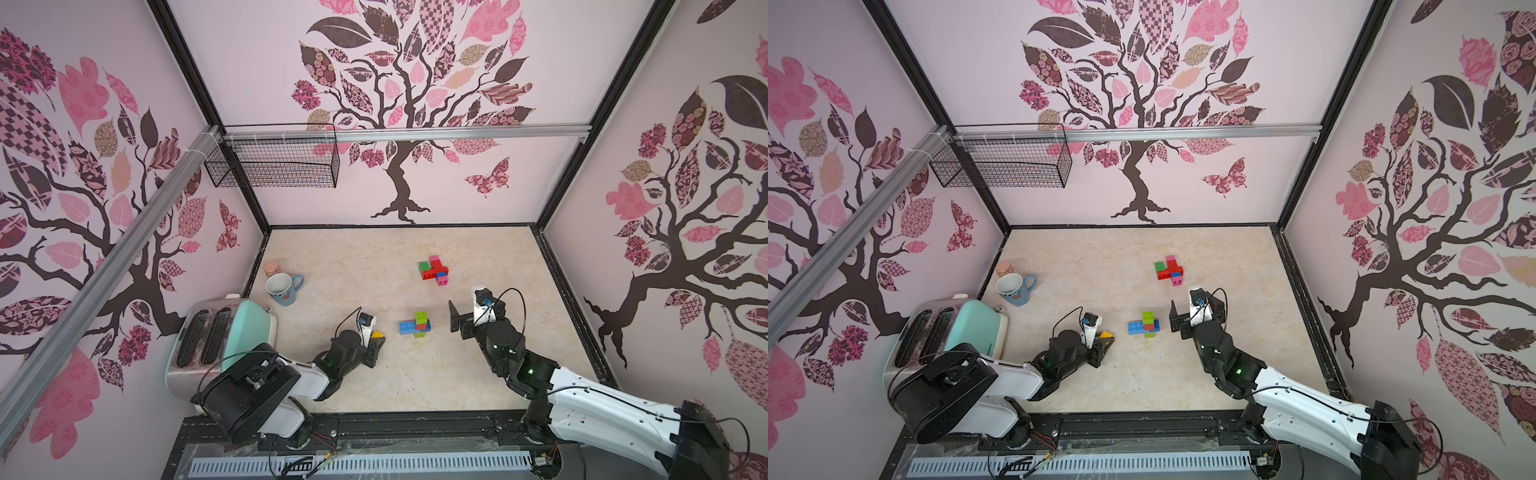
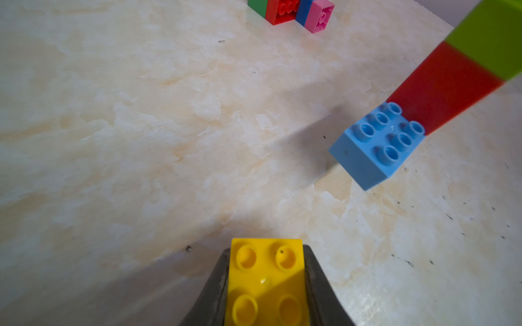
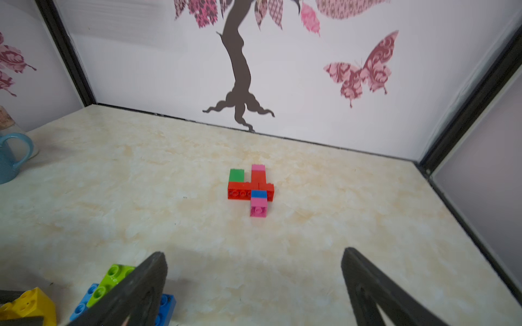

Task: Assemble the number 4 with lego
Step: Pick up the lego brick from the center of the board, then adjust the lego brick at the center of the board.

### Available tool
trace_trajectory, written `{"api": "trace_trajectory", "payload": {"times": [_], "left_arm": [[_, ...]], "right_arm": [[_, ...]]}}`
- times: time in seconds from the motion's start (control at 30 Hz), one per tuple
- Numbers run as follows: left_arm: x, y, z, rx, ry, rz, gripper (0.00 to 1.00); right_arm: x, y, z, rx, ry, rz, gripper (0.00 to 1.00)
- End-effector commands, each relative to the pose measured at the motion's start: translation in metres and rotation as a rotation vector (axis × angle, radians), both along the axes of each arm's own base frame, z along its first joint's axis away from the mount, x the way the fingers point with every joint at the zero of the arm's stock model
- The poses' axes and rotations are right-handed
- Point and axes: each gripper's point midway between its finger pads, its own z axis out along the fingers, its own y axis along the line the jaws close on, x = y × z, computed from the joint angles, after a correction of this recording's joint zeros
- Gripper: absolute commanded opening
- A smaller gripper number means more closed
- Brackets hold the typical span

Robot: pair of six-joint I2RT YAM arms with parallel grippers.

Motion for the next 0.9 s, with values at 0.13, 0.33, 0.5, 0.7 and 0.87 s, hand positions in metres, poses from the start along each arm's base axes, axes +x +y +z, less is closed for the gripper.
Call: {"api": "trace_trajectory", "payload": {"times": [0.13,0.33,0.5,0.7,0.87], "left_arm": [[0.012,-0.002,0.029,-0.019,-0.022,0.048,0.00],[0.021,0.011,0.056,-0.064,-0.057,0.147,0.00],[0.028,0.032,0.085,-0.166,-0.100,0.277,0.00],[0.027,0.052,0.112,-0.240,-0.098,0.323,0.00],[0.019,0.050,0.128,-0.228,-0.085,0.279,0.00]], "right_arm": [[0.027,-0.023,-0.035,0.045,0.379,-0.292,0.99],[0.034,0.015,-0.028,0.425,0.488,0.159,0.99],[0.041,0.010,-0.030,0.583,0.631,0.300,0.99],[0.041,0.016,-0.006,0.726,0.554,0.340,1.00],[0.025,0.038,-0.005,0.601,0.511,0.355,0.99]]}}
